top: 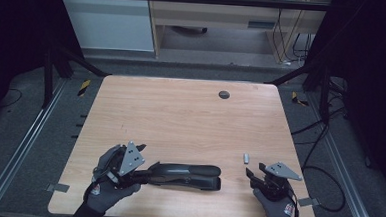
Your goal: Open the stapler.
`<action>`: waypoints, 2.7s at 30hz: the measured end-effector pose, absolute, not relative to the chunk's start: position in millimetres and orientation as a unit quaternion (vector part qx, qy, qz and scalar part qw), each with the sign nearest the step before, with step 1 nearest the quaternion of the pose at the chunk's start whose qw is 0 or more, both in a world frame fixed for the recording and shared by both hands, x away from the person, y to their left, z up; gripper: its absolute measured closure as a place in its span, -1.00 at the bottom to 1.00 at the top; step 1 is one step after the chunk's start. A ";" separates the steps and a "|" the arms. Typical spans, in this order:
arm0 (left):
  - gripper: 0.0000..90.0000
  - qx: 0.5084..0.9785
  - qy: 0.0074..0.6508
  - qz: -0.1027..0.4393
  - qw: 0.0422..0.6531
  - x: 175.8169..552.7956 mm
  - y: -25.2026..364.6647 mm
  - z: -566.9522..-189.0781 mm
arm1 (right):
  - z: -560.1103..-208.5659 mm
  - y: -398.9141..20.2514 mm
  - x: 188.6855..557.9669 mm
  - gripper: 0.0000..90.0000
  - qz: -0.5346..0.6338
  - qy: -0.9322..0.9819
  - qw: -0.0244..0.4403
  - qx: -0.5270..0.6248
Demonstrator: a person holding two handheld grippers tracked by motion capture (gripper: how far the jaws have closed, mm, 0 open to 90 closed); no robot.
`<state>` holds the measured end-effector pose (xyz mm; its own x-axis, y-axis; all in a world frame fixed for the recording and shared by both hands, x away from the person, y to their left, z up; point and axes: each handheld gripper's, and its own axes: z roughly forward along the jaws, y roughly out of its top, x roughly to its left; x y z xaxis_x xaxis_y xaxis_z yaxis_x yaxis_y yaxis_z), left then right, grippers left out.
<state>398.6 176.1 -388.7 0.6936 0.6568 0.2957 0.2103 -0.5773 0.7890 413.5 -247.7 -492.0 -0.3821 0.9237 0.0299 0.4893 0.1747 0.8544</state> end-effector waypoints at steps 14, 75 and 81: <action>-0.22 0.862 0.212 0.293 0.355 389.0 150.3 -390.5 | -491.9 -247.2 414.0 0.00 0.414 0.722 0.263 0.488; -0.28 0.879 0.108 0.365 0.287 365.9 72.3 -416.1 | -491.4 -246.5 413.3 0.05 0.419 0.722 0.254 0.489; -0.27 0.880 0.099 0.374 0.275 363.6 66.8 -419.0 | -491.6 -245.3 413.2 0.06 0.419 0.722 0.254 0.488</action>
<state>363.6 66.8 -419.0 0.7000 0.3800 0.6046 -0.0319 -0.8292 0.5581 413.2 -245.3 -491.6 -0.3949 0.9177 0.0425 0.4918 0.1721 0.8535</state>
